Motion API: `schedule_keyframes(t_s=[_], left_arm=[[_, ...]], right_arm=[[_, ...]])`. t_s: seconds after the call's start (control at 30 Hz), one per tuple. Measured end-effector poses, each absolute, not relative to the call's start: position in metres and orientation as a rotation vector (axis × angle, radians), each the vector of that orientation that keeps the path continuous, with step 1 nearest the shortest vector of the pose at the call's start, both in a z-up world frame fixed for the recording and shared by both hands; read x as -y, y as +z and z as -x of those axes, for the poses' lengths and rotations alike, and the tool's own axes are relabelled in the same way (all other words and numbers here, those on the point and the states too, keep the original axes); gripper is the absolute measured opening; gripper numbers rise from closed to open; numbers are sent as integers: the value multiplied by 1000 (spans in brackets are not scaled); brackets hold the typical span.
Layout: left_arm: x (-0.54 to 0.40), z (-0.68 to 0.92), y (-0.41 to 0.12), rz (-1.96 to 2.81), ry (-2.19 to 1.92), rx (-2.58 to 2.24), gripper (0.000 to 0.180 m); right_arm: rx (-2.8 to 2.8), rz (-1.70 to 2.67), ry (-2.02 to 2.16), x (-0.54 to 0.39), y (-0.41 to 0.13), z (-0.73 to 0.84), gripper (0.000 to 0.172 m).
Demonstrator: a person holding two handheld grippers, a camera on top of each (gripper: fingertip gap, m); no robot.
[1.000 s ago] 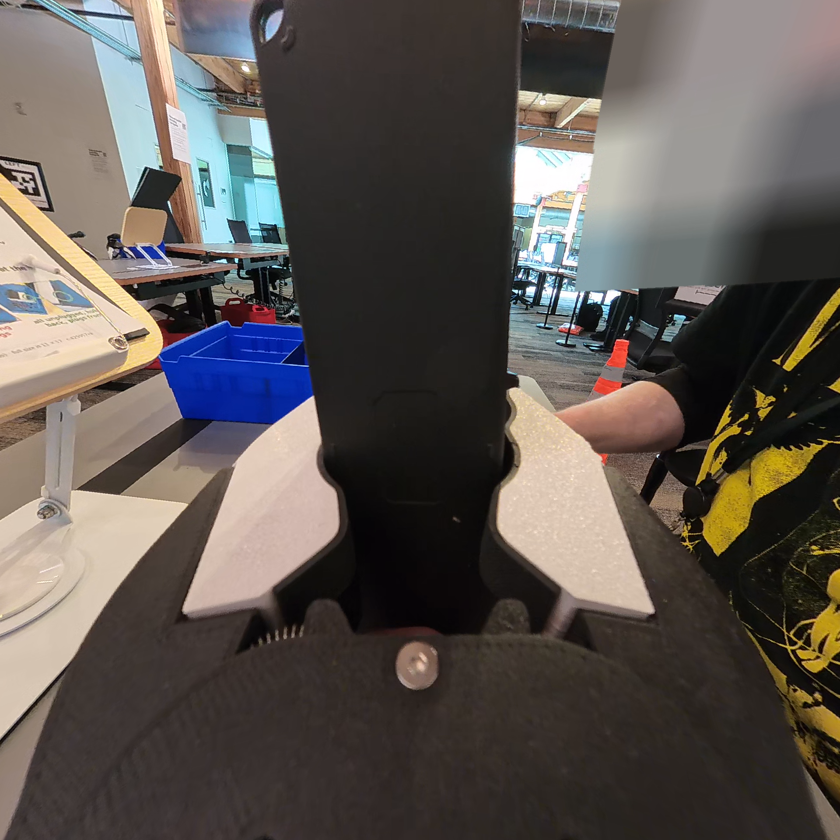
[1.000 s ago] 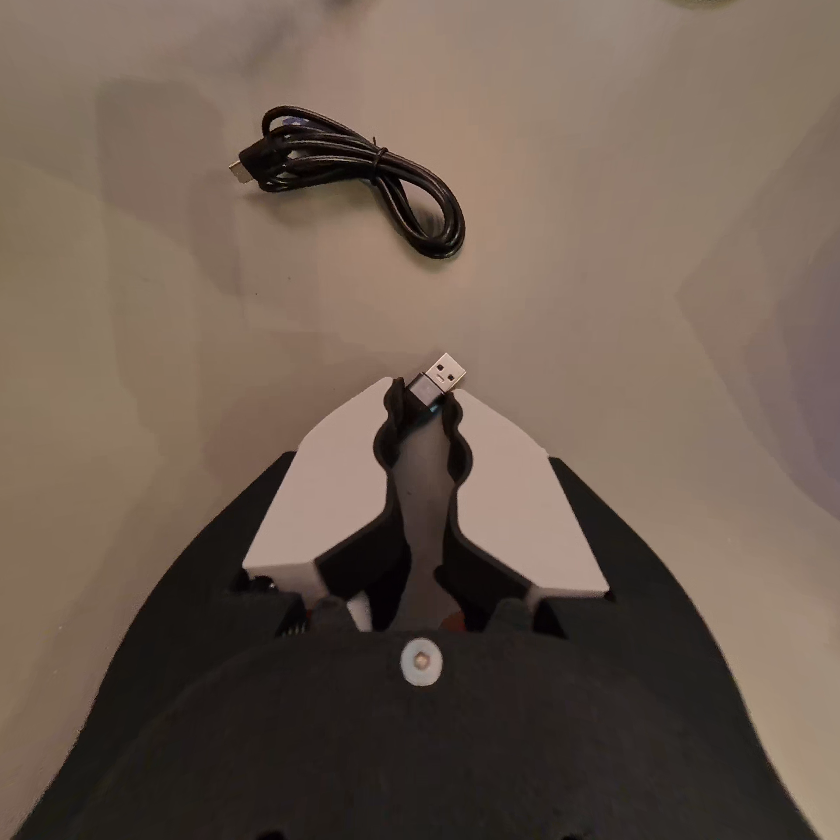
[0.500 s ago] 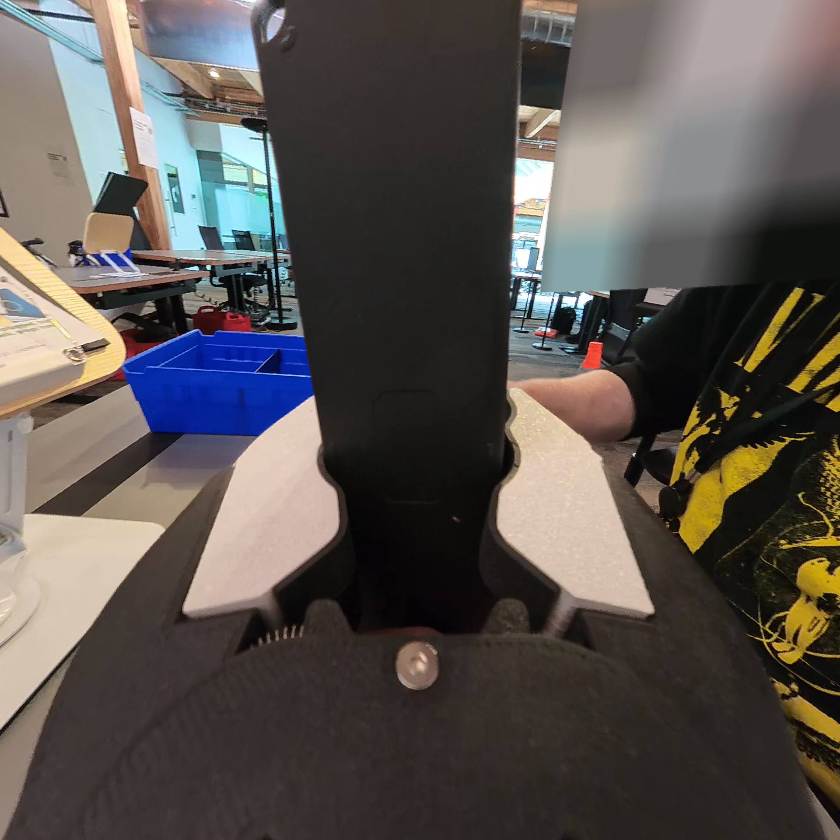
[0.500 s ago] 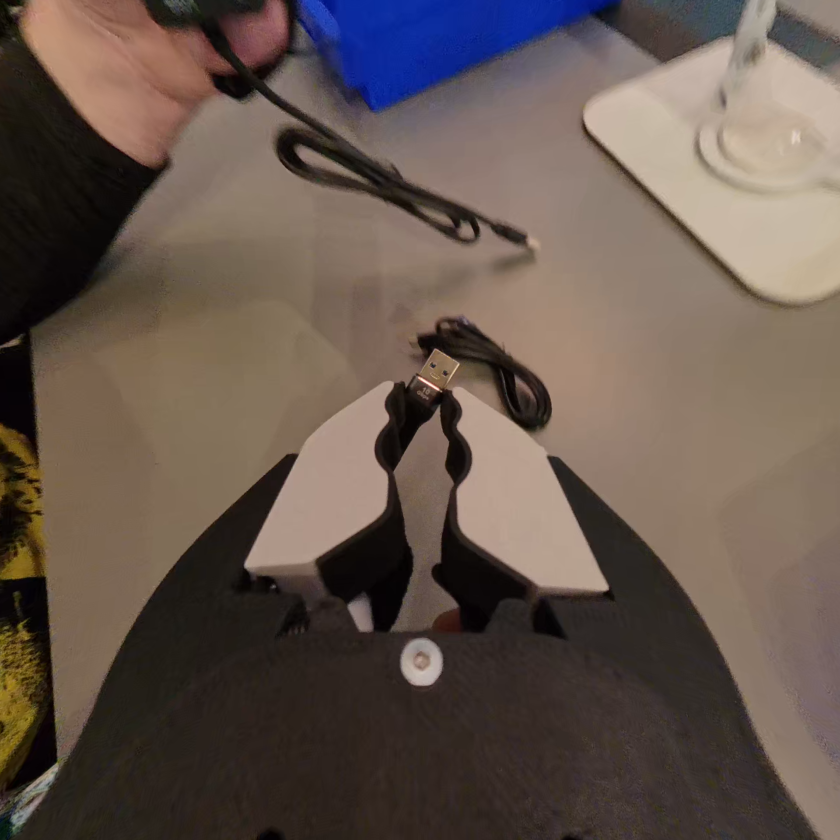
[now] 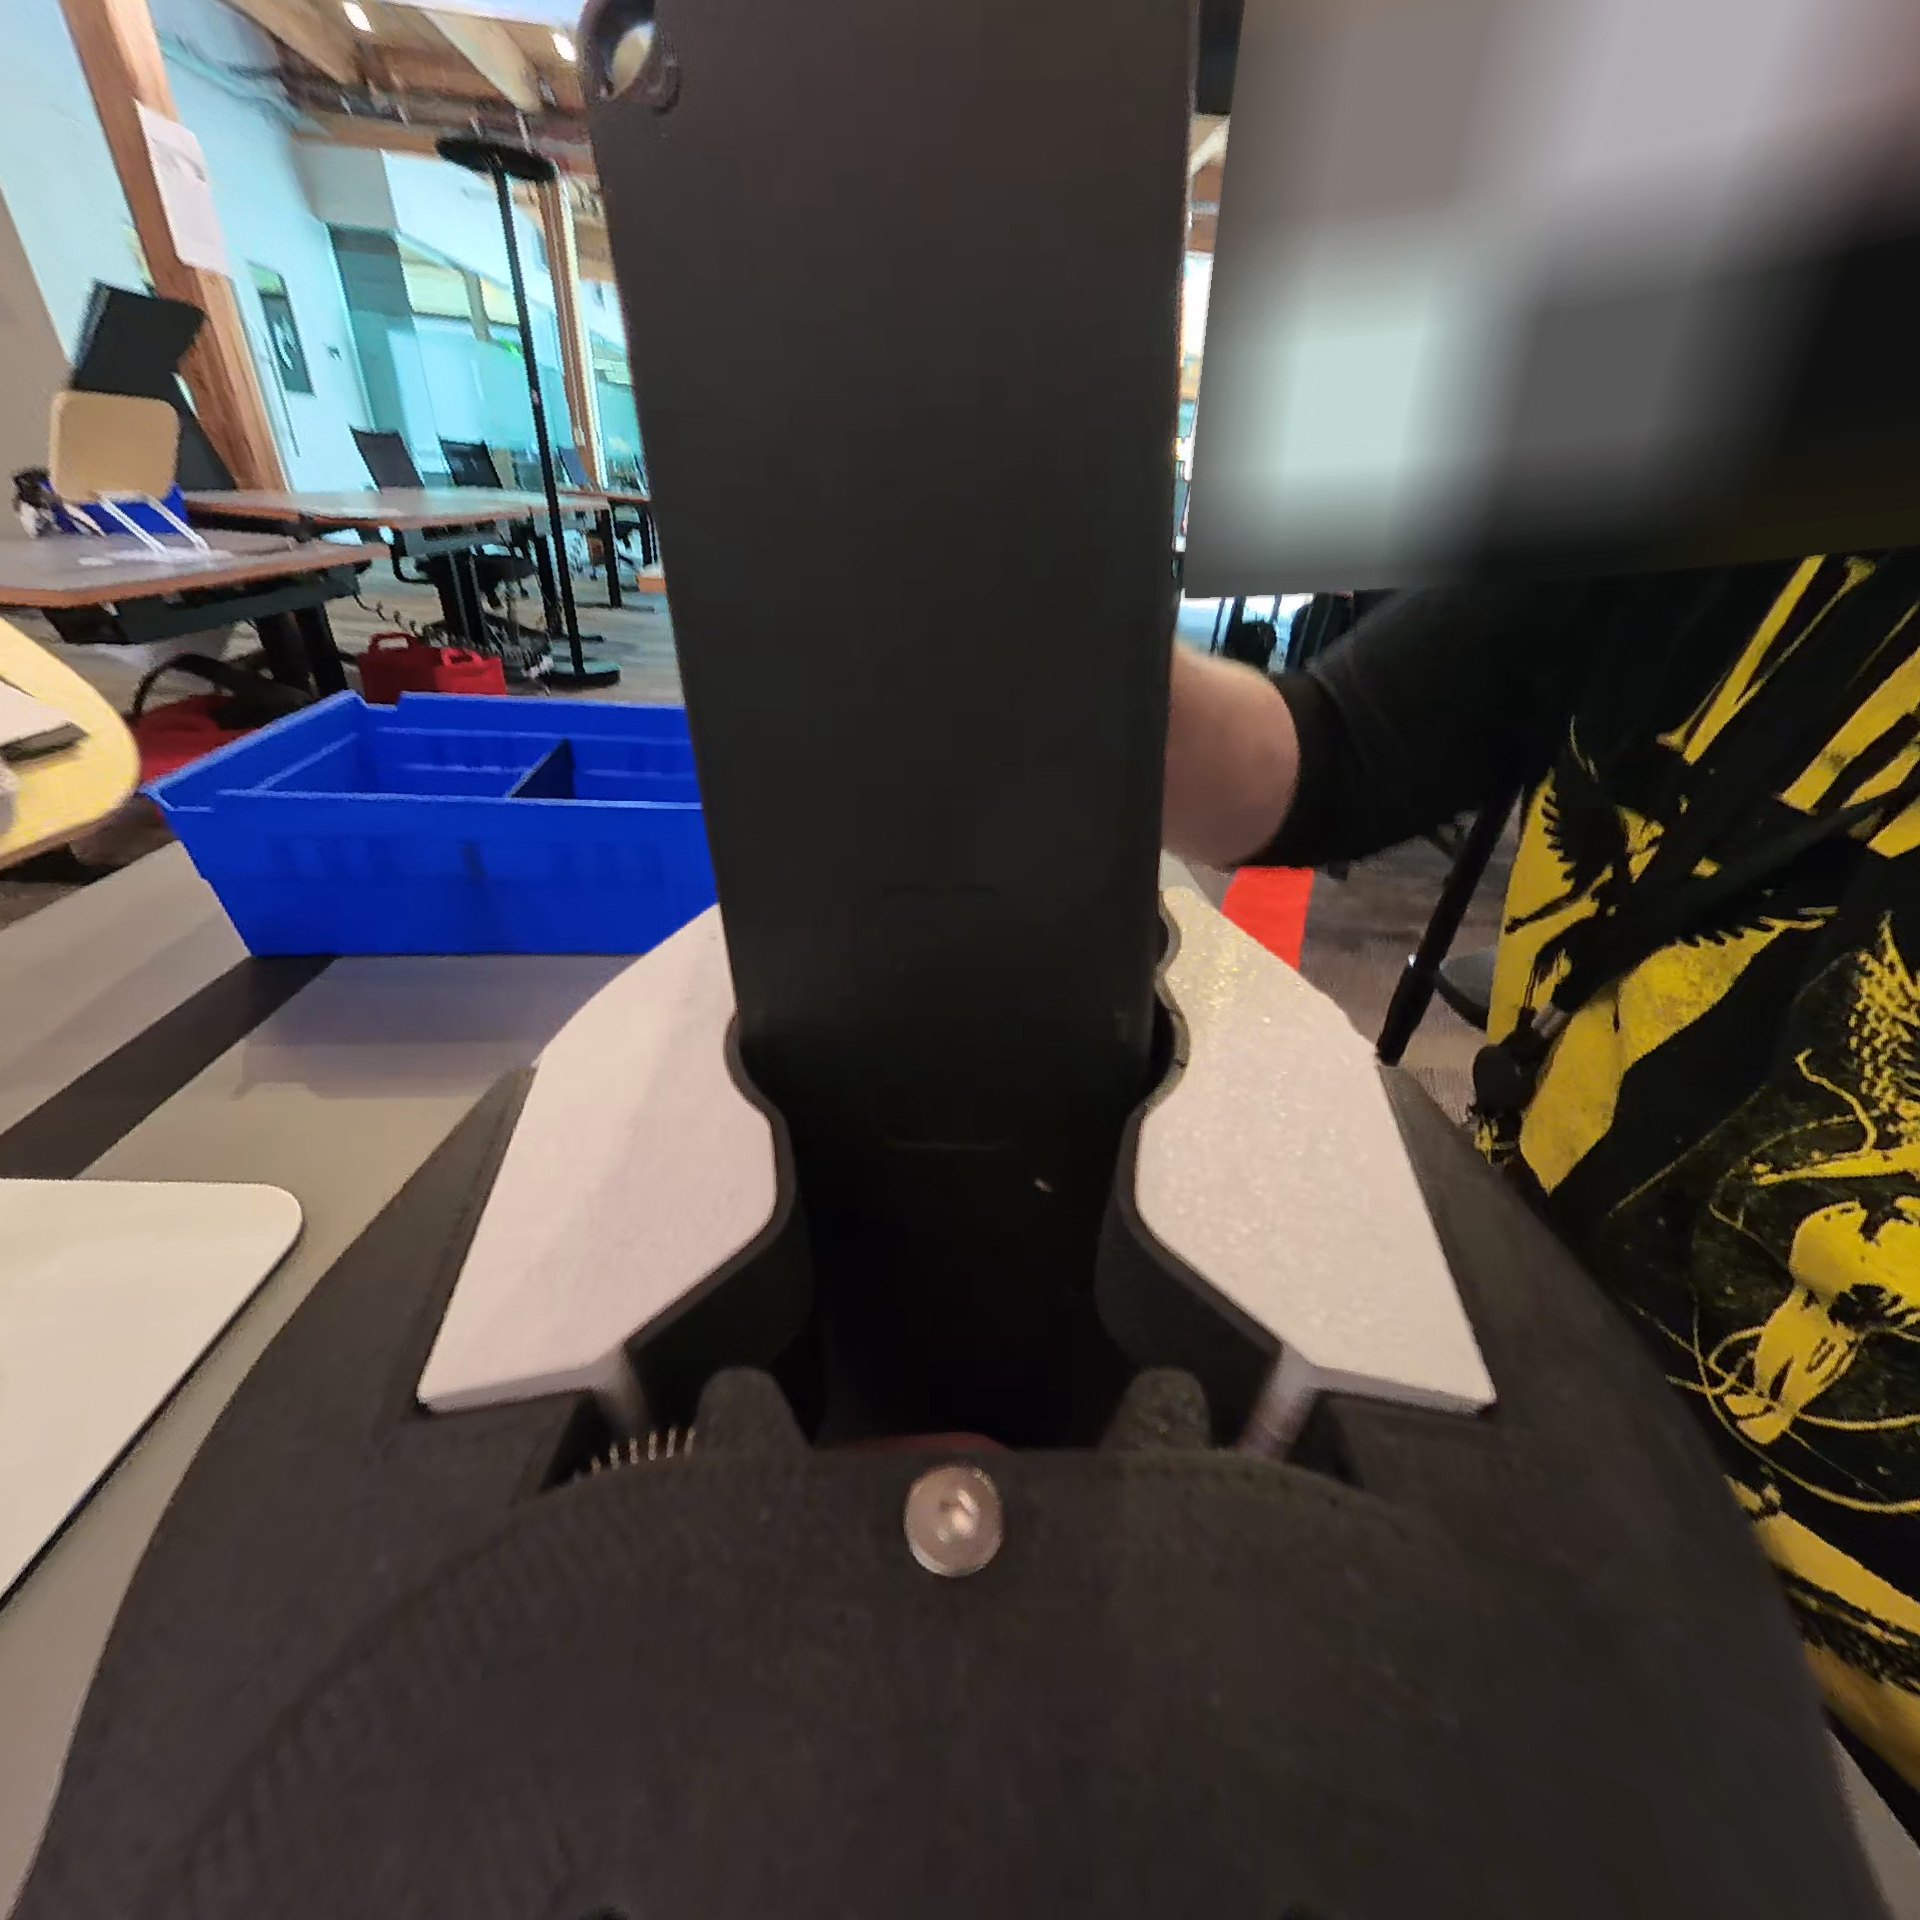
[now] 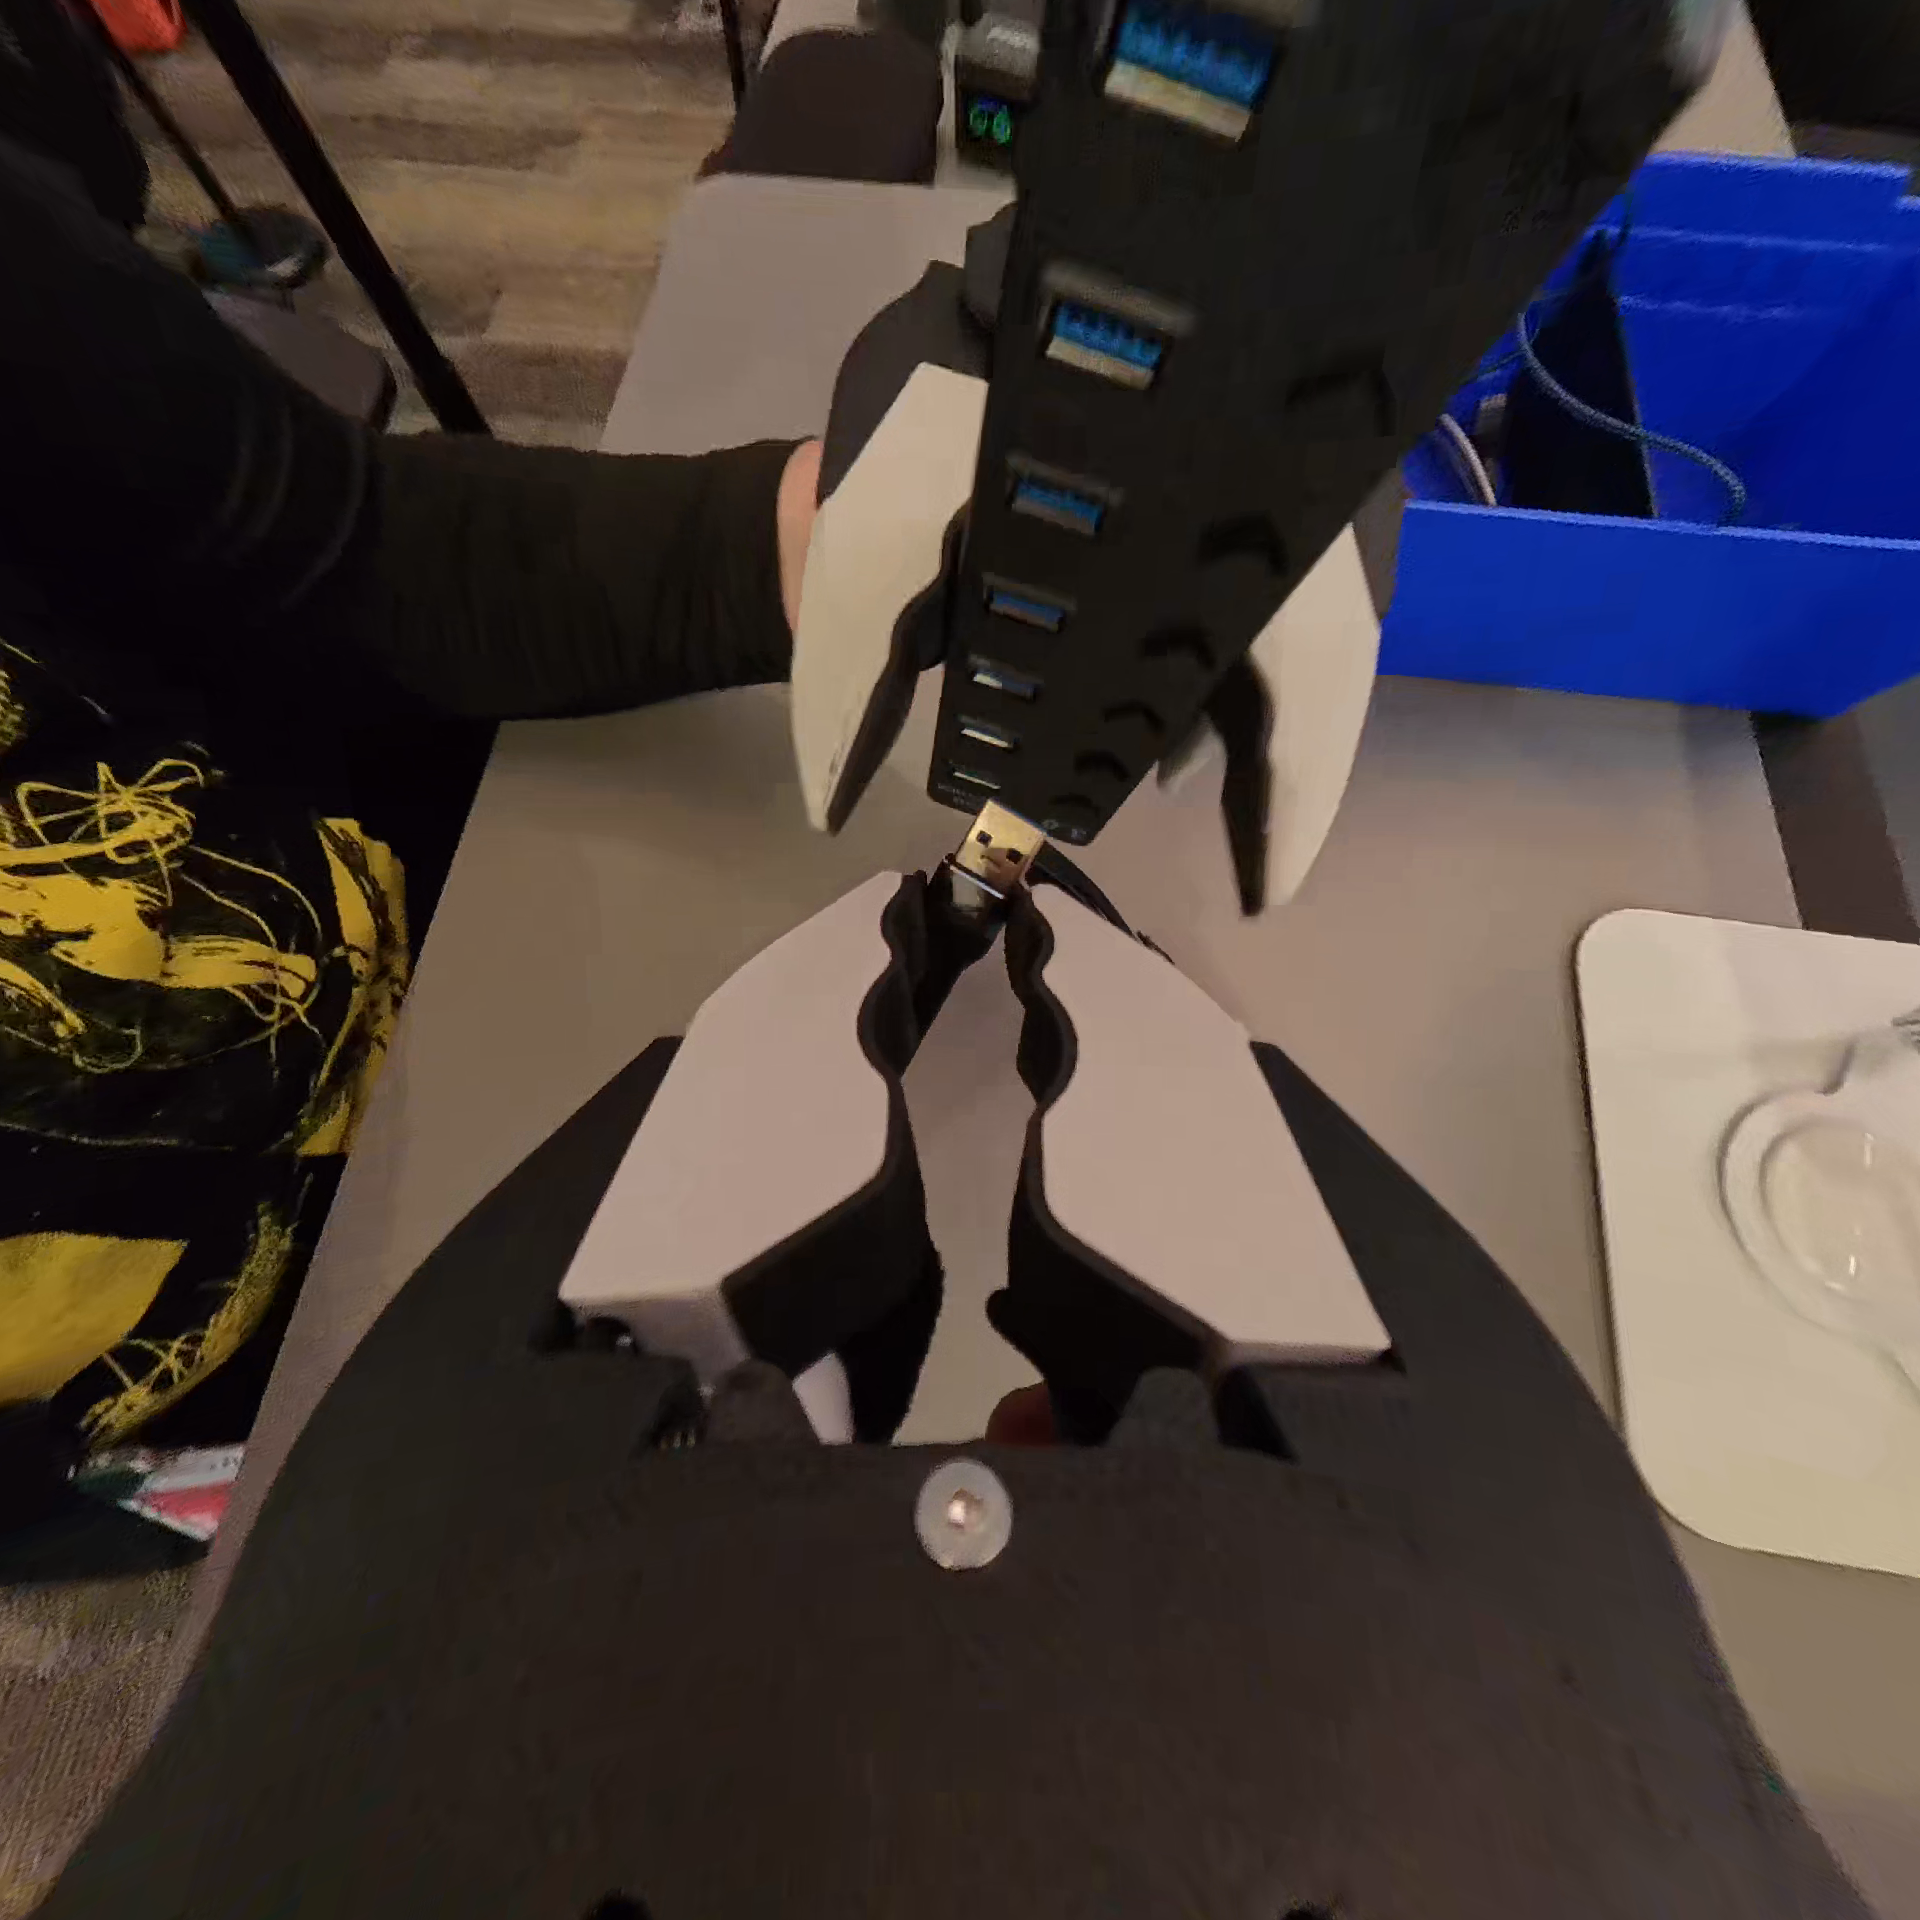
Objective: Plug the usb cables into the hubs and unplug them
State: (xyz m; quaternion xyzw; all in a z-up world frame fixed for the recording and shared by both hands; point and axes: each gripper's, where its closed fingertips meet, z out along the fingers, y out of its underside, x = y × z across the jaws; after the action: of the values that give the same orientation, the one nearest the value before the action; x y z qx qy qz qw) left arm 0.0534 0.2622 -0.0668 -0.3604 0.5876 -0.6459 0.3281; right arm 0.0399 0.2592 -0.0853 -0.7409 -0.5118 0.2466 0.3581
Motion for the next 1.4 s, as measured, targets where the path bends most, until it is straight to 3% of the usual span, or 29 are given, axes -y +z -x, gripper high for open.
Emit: schedule_keyframes(t_s=[1.2,1.23,1.4], left_arm=[[-252,-68,-104,1043,-1487,-1745,69],[-251,-70,-109,1053,-1453,-1770,68],[-256,-71,-103,1057,-1500,-1709,69]], right_arm=[[1559,2028,746,-253,-81,-42,13],[1538,2007,775,-254,-77,-40,0],[1527,2019,753,-256,-79,-43,0]])
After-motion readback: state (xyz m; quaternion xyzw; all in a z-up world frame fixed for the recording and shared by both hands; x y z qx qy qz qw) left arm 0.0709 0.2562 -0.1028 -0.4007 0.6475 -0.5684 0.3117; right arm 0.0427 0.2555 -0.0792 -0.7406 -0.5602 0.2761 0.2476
